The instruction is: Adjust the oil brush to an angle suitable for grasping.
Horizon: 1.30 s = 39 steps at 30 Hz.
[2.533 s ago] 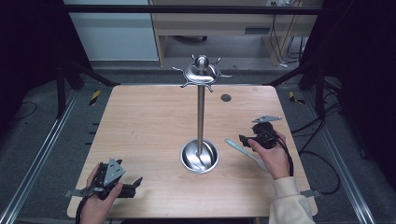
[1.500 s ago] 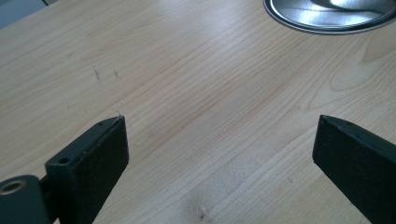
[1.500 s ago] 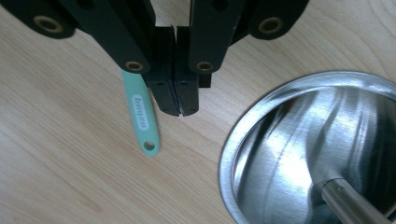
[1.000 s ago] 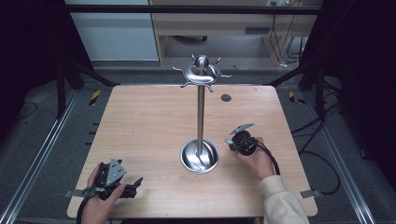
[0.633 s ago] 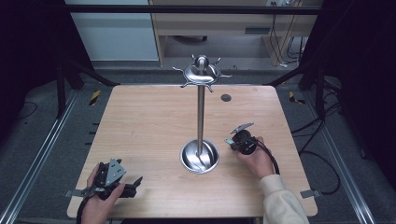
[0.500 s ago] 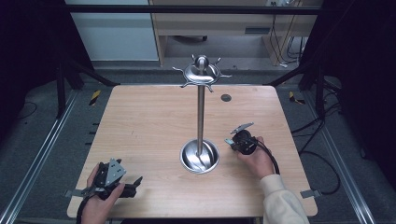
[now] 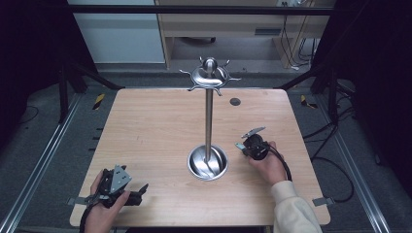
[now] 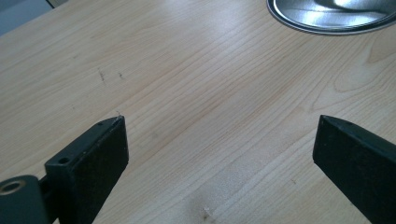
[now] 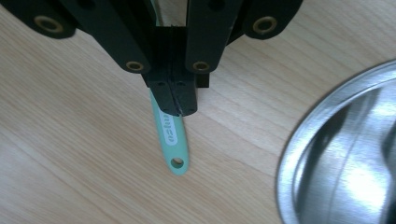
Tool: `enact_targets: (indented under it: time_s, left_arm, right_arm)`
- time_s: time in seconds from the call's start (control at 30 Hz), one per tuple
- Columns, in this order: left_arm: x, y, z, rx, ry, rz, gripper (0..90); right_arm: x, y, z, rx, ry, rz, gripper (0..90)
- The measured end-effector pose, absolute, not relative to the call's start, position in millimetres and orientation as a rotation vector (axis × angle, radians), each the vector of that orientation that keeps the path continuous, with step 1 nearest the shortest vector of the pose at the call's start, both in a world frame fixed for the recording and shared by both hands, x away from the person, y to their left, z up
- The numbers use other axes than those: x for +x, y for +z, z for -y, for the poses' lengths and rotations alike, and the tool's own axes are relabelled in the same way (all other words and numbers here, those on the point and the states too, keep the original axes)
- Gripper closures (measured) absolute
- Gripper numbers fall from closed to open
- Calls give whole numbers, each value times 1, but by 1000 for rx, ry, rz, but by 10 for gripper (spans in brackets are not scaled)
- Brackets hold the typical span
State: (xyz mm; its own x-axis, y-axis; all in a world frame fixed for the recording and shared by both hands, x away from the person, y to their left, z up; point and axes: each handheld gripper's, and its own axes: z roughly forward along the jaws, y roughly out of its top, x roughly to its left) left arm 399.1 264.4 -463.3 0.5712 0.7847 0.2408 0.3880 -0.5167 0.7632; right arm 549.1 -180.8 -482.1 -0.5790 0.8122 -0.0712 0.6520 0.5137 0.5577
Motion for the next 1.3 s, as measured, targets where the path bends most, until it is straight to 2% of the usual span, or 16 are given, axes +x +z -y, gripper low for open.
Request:
enact_targets:
  time_s: [0.33,0.47,0.87,1.07,1.3]
  left_arm:
    - [399,-463,-264,2137,763,-931,30]
    - [399,-463,-265,2135,763,-930,30]
    - [399,-464,-264,2144,761,-929,30]
    - [398,-465,-263,2152,758,-934,30]
    - [398,-466,-261,2157,753,-928,30]
  right_arm:
    - [554,-481,197,1290,723,-2388,900]
    - [549,-464,201,1271,744,-2373,894]
    - [545,-450,223,1410,602,-2467,651]
    - [546,-447,222,1417,601,-2506,647]
    - [552,-449,211,1380,448,-2548,647]
